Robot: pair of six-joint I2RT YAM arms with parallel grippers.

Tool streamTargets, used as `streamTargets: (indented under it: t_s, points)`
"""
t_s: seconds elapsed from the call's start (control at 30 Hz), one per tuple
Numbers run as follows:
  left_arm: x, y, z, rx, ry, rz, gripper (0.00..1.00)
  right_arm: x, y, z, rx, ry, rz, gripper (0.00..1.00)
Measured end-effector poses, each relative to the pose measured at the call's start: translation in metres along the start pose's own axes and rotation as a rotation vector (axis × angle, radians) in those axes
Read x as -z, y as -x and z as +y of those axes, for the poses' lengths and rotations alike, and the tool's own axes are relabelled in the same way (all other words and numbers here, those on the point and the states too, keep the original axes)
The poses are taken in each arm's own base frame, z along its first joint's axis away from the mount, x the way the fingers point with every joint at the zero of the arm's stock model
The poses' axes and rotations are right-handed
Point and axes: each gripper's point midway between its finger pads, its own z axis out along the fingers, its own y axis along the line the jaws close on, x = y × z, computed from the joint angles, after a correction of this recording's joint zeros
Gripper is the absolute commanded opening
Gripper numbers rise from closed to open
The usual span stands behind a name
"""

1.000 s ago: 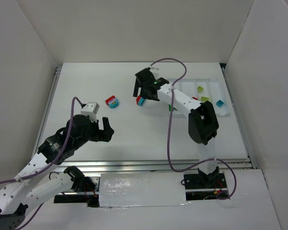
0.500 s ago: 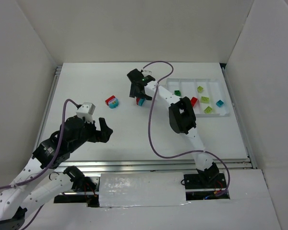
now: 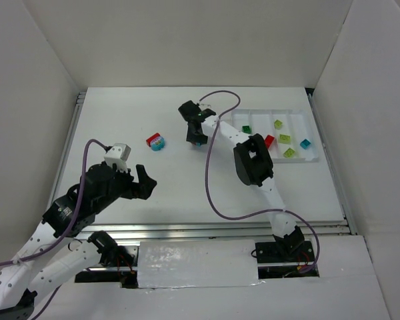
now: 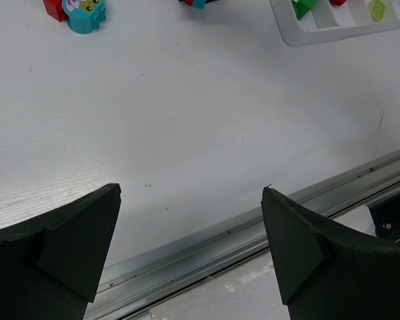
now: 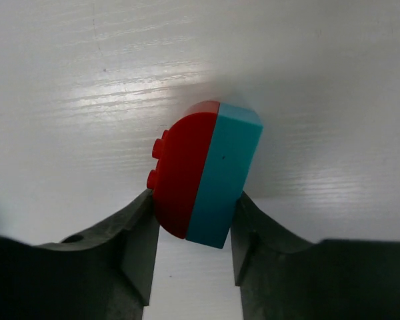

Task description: Sort the legos into containers by color

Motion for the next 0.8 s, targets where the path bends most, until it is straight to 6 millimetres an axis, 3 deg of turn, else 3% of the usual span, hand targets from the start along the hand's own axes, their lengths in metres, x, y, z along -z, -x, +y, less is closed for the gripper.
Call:
streamTargets:
  t_s: [0.03, 0.07, 0.2, 0.4, 0.57, 0.7, 0.8]
  points:
    - [0.0, 0.0, 0.0, 0.0, 0.0, 0.0, 1.0, 0.001, 0.0, 0.0, 0.003, 0.002, 0.0, 0.03]
    - [0.0, 0.0, 0.0, 0.0, 0.0, 0.0, 1.0, 0.001, 0.0, -0.001, -0.004, 0.007, -0.002, 0.01]
    - [0.001, 0.001, 0.0, 0.001, -0.001, -0.004, 0.99, 0.005, -0.005, -0.005, 0.005, 0.037, -0.017, 0.0]
    - [0.002, 0.002, 0.0, 0.004, -0.003, -0.011, 0.99, 0.03, -0.033, -0.026, 0.104, 0.069, 0.006, 0.0]
    - [0.004, 0.004, 0.002, 0.008, 0.009, -0.027, 0.99, 0.081, -0.049, -0.038, 0.172, 0.165, -0.028, 0.0]
    - [0.005, 0.007, 0.005, 0.064, 0.031, -0.045, 0.99, 0.138, -0.055, -0.04, 0.202, 0.312, -0.128, 0.0]
    - [0.007, 0.011, 0.001, 0.15, 0.024, -0.067, 1.0, 0.182, -0.074, -0.038, 0.253, 0.441, -0.196, 0.0]
